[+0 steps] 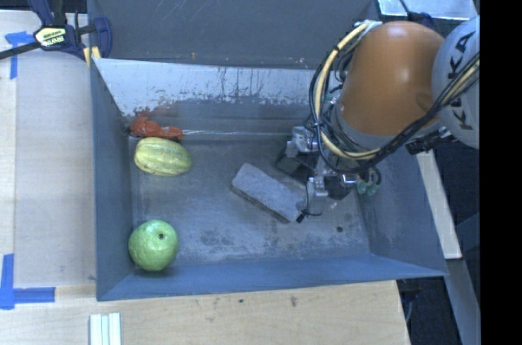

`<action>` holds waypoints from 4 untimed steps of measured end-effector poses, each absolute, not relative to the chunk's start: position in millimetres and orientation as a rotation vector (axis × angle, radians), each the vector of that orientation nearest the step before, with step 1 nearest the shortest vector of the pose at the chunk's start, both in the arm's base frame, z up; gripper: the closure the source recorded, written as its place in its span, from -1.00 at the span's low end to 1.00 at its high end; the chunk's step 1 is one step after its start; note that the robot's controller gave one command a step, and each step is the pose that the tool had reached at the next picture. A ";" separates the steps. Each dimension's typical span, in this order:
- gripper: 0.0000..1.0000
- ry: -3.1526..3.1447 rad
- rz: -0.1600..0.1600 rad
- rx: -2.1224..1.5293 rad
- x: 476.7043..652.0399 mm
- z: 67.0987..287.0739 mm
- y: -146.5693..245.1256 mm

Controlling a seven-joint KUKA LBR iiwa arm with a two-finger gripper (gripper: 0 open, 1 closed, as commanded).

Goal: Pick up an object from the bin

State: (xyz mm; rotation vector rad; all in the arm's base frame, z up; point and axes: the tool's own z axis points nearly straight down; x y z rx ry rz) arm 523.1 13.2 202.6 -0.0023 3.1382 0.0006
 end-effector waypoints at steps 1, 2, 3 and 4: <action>-1.00 3.134 0.001 0.041 527.2 152.5 28.5; -1.00 3.138 0.001 0.139 510.9 116.0 31.9; -1.00 3.126 0.002 0.197 526.3 114.2 28.4; 1.00 3.046 0.005 0.765 541.3 80.7 12.6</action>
Offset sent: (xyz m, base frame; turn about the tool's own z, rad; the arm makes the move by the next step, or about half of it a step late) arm -0.0111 0.0189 -0.0842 0.0901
